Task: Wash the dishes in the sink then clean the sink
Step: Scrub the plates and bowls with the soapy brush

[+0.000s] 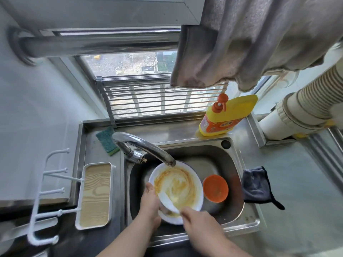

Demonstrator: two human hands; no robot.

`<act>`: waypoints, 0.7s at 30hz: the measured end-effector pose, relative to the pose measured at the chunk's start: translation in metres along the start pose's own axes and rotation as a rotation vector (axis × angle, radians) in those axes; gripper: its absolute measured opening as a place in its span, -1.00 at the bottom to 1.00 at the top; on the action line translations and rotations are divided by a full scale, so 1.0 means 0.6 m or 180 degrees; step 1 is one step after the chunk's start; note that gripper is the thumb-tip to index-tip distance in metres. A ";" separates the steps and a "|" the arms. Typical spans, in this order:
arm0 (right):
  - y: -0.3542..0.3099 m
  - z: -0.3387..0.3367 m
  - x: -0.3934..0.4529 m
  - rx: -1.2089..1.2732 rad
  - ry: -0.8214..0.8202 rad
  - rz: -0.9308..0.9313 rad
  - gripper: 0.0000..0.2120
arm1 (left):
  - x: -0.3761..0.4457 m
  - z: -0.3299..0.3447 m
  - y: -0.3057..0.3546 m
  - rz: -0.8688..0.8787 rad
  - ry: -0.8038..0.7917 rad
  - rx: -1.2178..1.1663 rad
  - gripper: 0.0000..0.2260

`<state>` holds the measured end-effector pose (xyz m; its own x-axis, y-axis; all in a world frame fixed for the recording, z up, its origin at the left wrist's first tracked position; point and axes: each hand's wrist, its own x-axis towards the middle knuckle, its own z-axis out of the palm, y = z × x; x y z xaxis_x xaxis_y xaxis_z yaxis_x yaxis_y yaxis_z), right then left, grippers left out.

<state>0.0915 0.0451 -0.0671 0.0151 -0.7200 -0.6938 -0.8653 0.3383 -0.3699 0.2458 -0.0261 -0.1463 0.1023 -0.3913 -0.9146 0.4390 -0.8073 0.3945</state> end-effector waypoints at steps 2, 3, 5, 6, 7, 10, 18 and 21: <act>-0.029 -0.012 0.055 0.0001 0.0215 -0.0068 -0.76 | -0.015 0.007 -0.015 -0.0088 -0.0066 -0.0137 -0.54; -0.027 -0.029 0.082 -0.0099 0.0331 -0.0026 -0.74 | -0.020 0.009 -0.017 -0.0091 -0.0062 -0.0211 -0.57; 0.012 -0.067 0.109 -0.0322 0.0497 0.0202 -0.74 | -0.019 0.007 -0.012 -0.0022 -0.0047 -0.0259 -0.66; 0.040 -0.077 0.101 -0.0404 0.0479 0.0302 -0.76 | -0.016 0.002 -0.008 0.0039 -0.0021 -0.0232 -0.68; 0.065 -0.079 0.080 -0.0424 0.0438 0.0373 -0.79 | -0.012 -0.004 -0.003 0.0089 0.0030 -0.0193 -0.69; 0.072 -0.032 -0.001 -0.0153 0.0203 0.0341 -0.84 | 0.004 -0.019 0.001 0.0154 0.0154 -0.0103 -0.63; -0.006 -0.045 0.118 -0.0235 0.0413 0.0149 -0.76 | -0.005 -0.019 -0.035 0.0186 0.0276 -0.0174 -0.66; 0.060 -0.052 0.071 -0.0308 0.0271 0.0383 -0.86 | 0.012 -0.036 -0.013 0.0293 0.0403 -0.0132 -0.62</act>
<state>0.0453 0.0078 -0.0910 -0.1304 -0.7279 -0.6732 -0.9025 0.3682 -0.2233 0.2621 -0.0130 -0.1582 0.2543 -0.4019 -0.8797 0.4588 -0.7506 0.4755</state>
